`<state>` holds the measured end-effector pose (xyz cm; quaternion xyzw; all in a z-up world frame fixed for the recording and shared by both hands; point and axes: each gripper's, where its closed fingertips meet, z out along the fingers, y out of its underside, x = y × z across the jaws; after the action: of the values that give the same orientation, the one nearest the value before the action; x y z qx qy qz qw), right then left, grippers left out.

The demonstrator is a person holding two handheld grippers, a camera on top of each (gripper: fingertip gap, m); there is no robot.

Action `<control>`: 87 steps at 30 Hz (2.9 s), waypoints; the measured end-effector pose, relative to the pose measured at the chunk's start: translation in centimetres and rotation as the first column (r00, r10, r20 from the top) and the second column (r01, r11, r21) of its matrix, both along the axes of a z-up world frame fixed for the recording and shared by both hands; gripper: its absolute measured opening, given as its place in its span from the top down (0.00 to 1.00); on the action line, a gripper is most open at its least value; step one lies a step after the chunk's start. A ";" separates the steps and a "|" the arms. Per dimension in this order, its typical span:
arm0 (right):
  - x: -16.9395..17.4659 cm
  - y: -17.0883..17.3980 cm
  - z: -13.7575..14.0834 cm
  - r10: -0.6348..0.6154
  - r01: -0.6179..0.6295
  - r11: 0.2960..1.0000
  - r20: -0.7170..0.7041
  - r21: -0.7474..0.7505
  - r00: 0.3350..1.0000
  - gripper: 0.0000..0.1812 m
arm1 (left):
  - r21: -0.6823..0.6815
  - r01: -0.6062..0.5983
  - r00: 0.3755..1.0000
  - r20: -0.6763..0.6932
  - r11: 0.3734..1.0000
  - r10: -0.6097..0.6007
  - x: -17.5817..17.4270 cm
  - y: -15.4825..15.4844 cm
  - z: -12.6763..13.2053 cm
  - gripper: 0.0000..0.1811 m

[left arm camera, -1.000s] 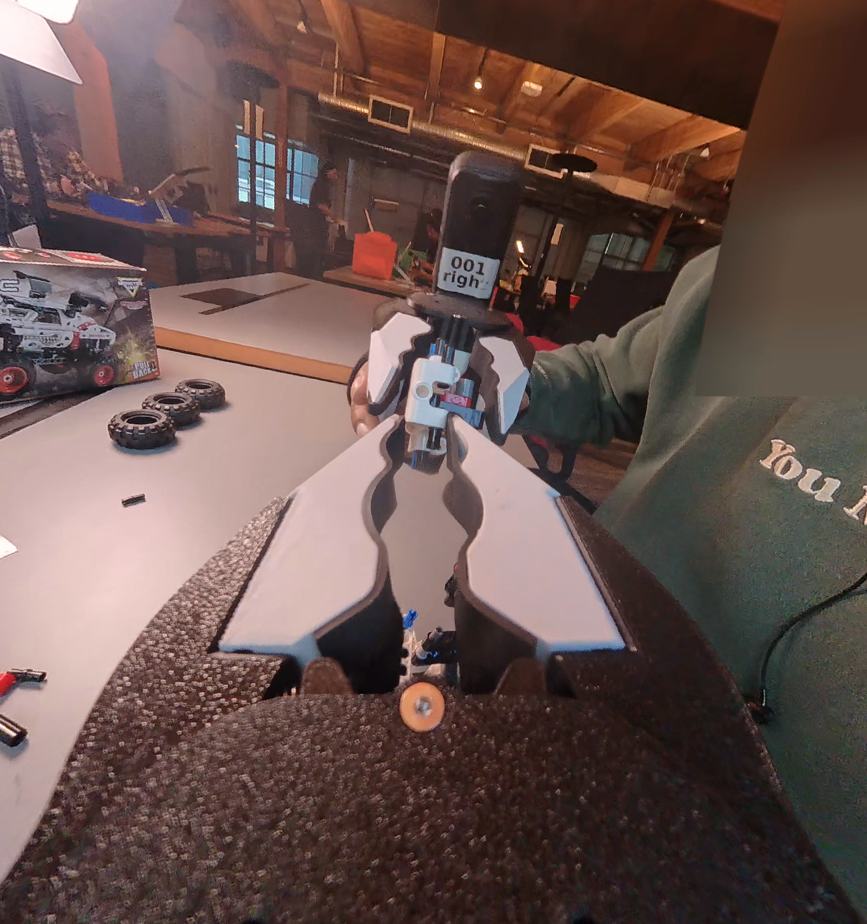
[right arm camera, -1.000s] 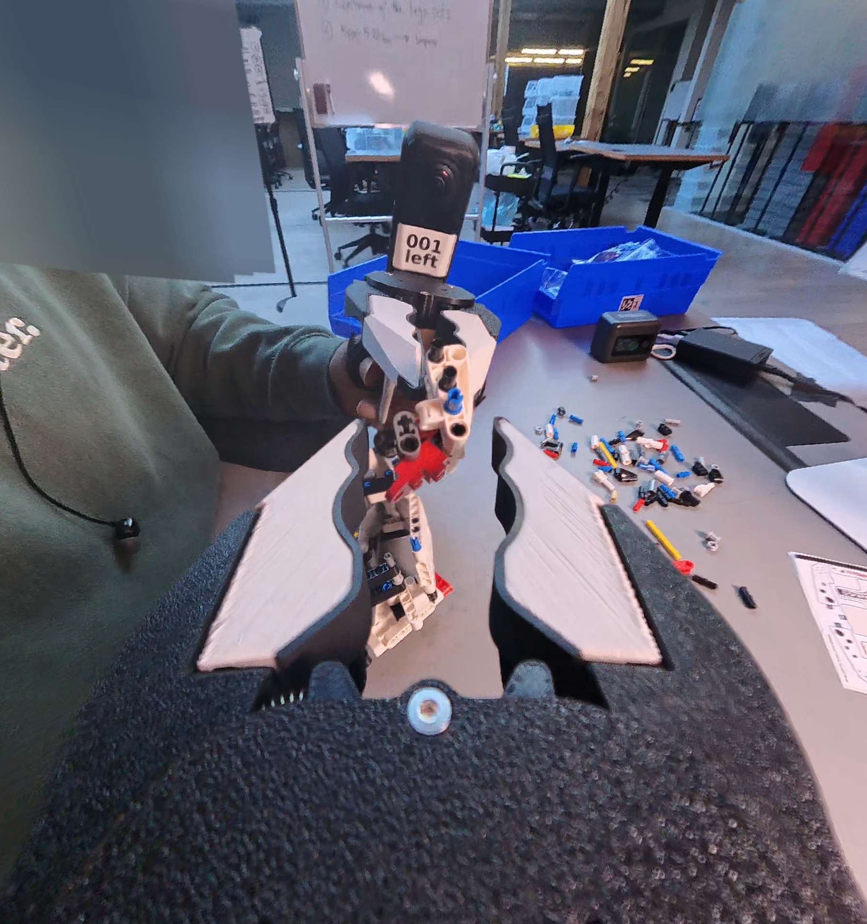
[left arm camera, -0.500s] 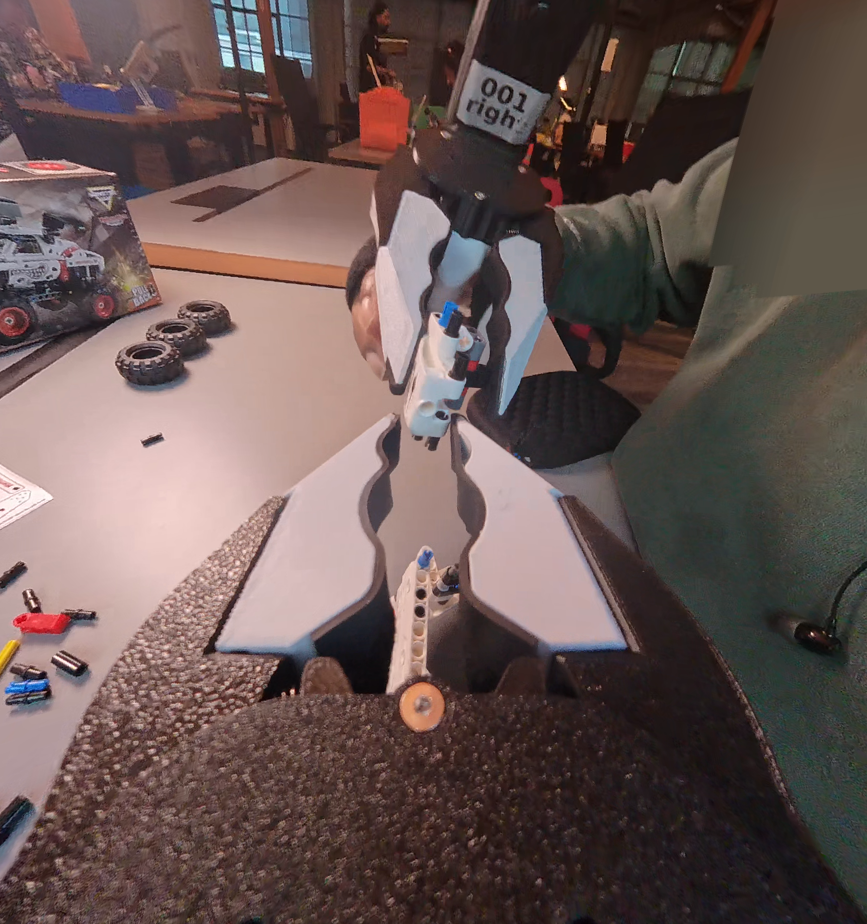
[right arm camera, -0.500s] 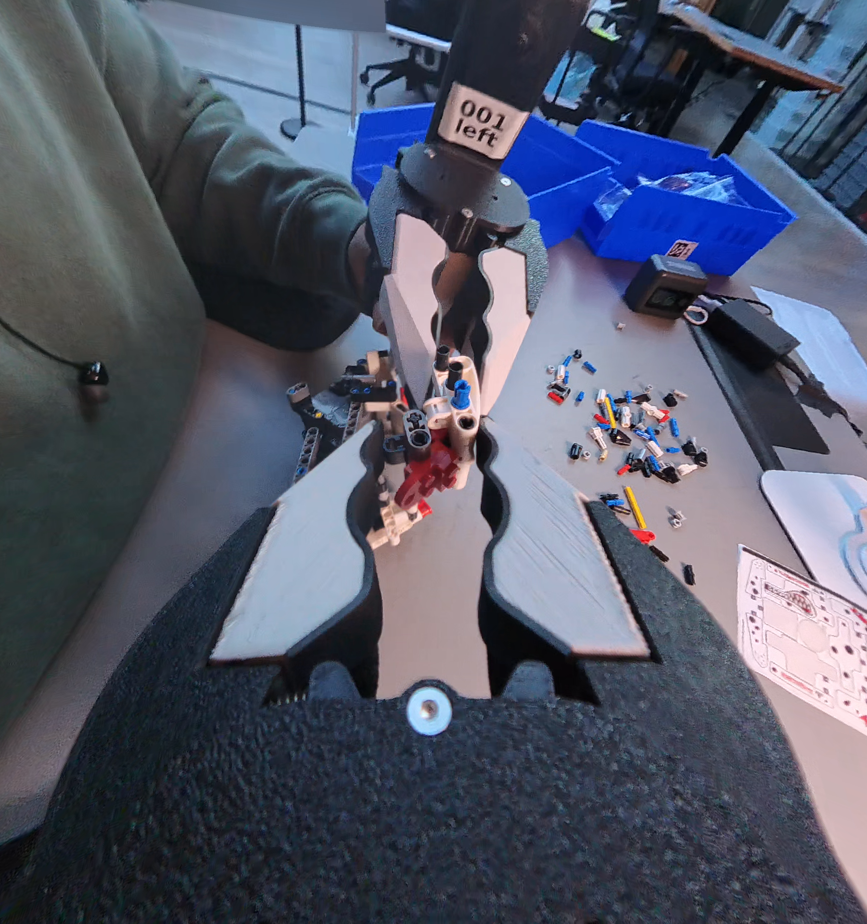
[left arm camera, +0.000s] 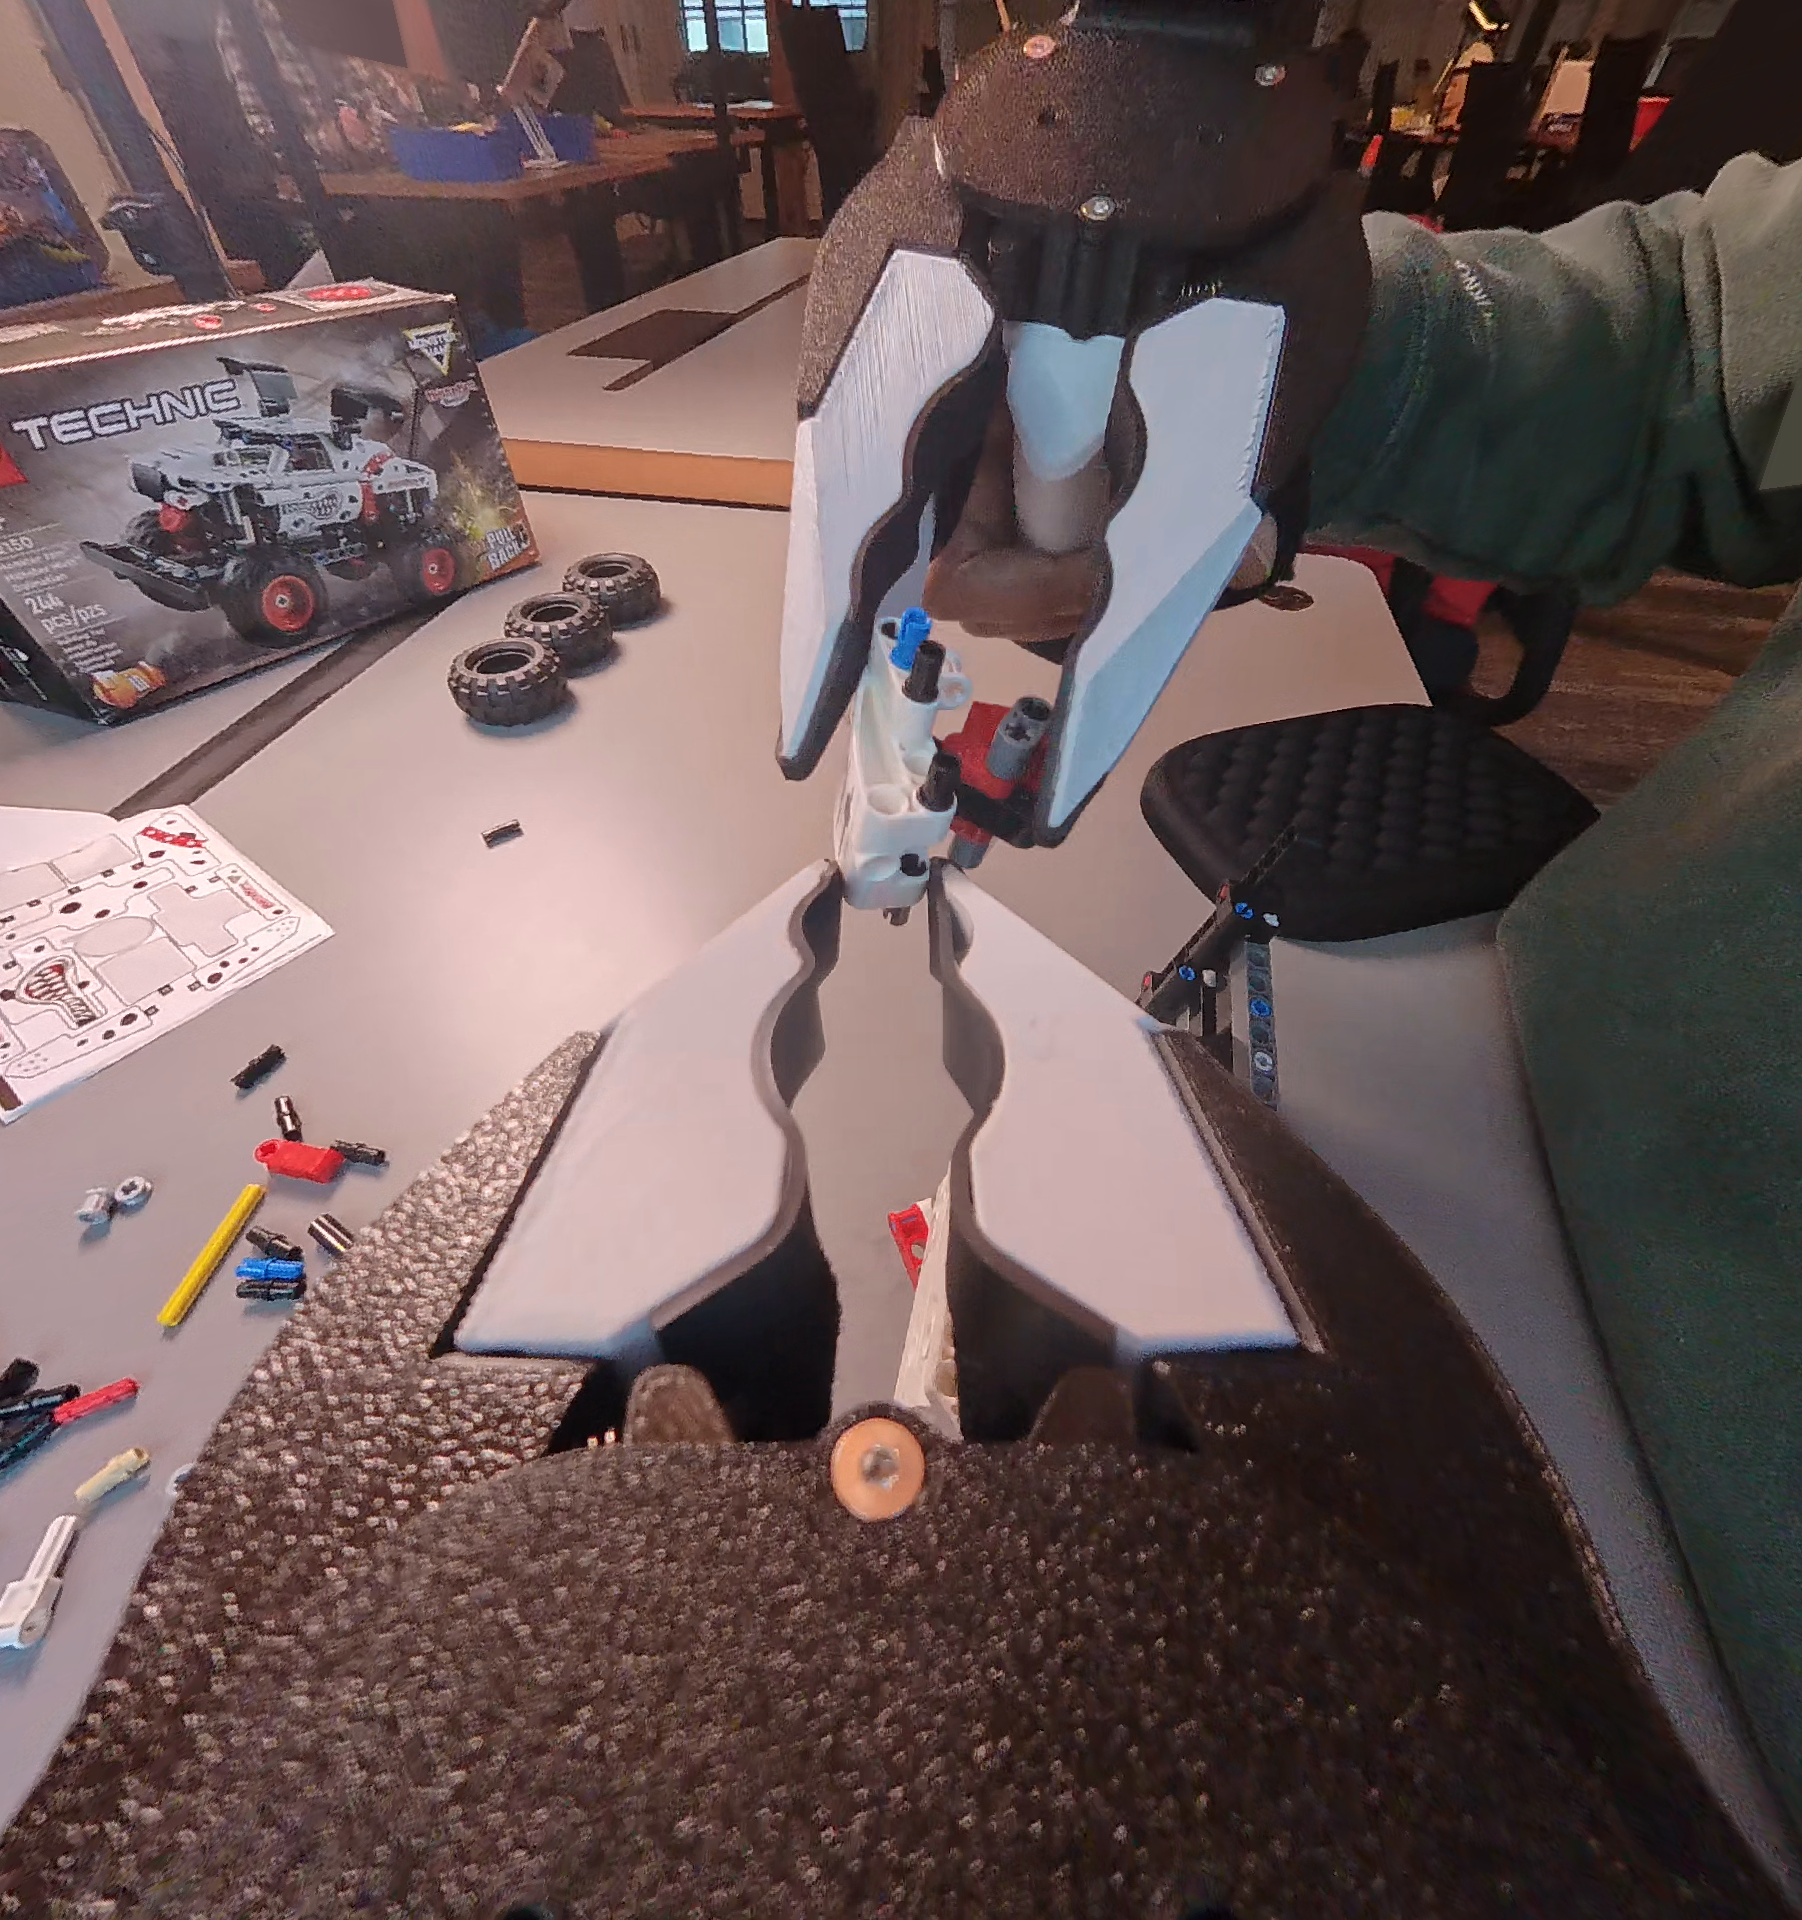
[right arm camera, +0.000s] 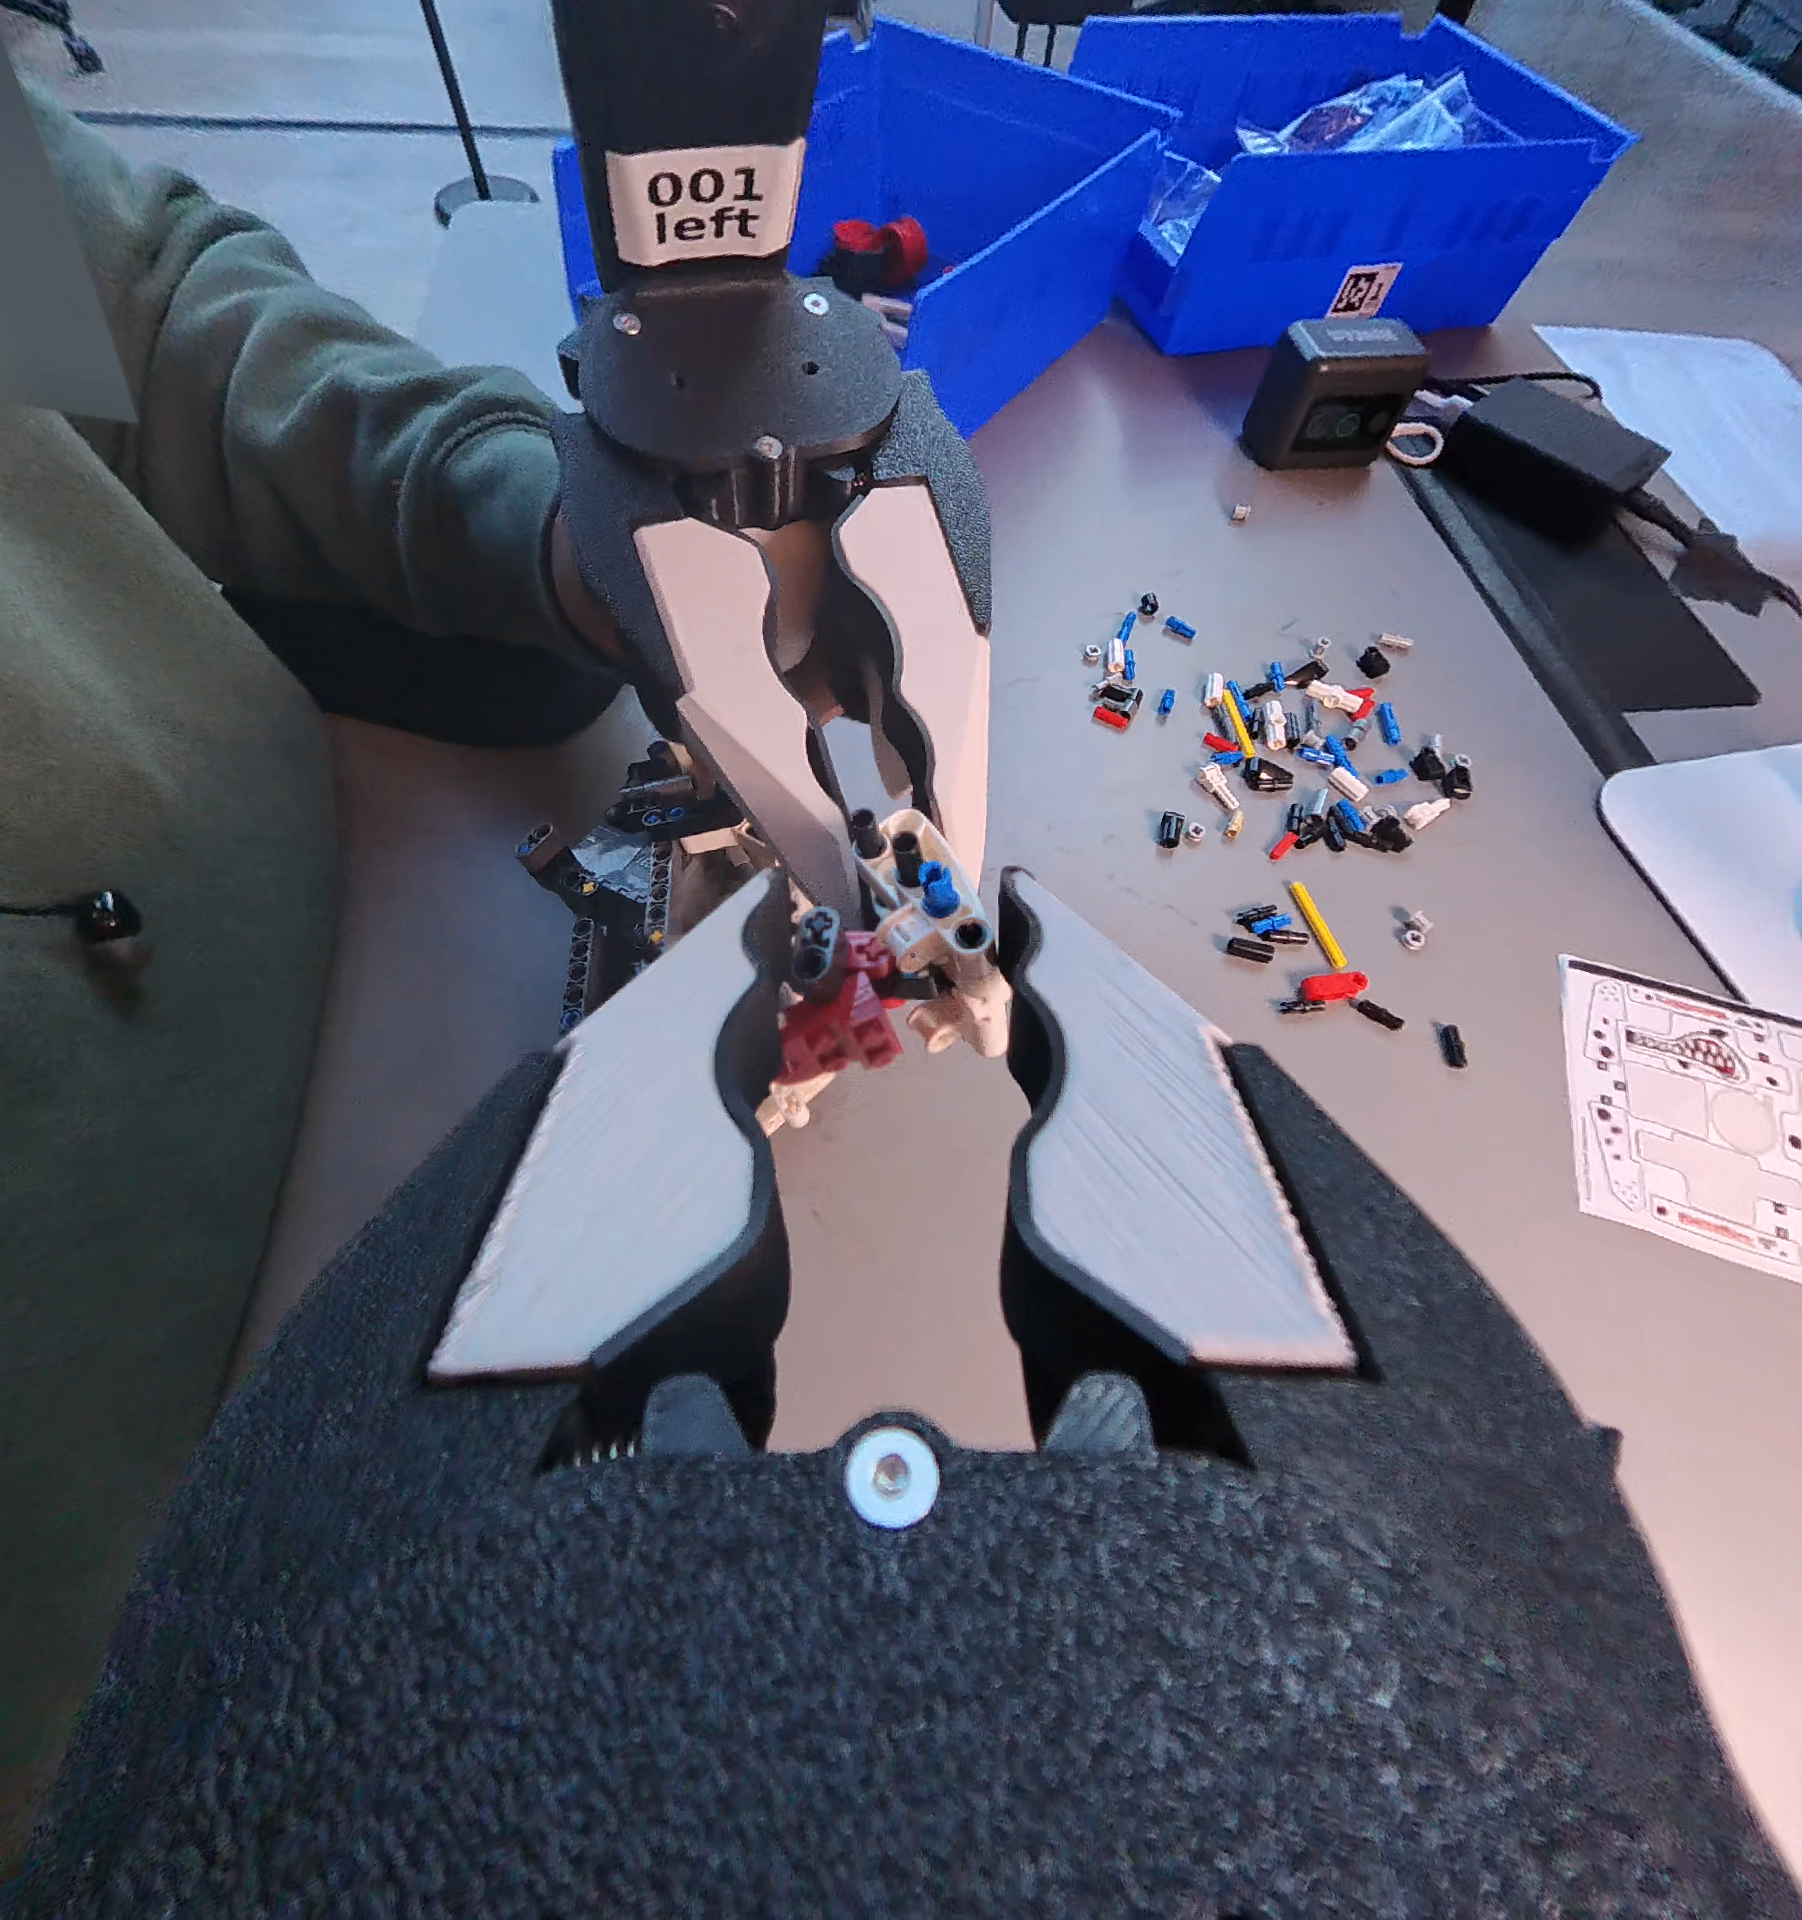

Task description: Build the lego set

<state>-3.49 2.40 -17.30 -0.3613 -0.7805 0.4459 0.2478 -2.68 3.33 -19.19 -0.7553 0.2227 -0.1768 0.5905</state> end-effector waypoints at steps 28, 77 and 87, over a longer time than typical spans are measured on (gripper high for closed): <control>-0.4 0.2 -2.5 0.137 -0.159 0.912 0.086 0.377 0.987 0.90 | -0.114 0.013 1.000 -0.018 0.993 -0.015 0.1 -0.2 -2.0 0.91; 1.7 -1.3 -10.0 0.213 -0.291 0.893 0.248 0.342 0.945 0.91 | -0.600 0.202 0.970 0.015 0.774 -0.242 2.1 -6.8 -9.3 0.53; 1.9 -1.2 -10.5 0.257 -0.327 0.892 0.246 0.311 0.935 0.91 | -0.575 0.201 0.972 0.014 0.793 -0.236 2.1 -6.8 -9.4 0.54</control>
<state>-1.59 1.18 -27.84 -0.2327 -0.9130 0.2952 0.1585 -0.56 -3.44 -28.60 -0.8715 0.2620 -0.2805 0.3053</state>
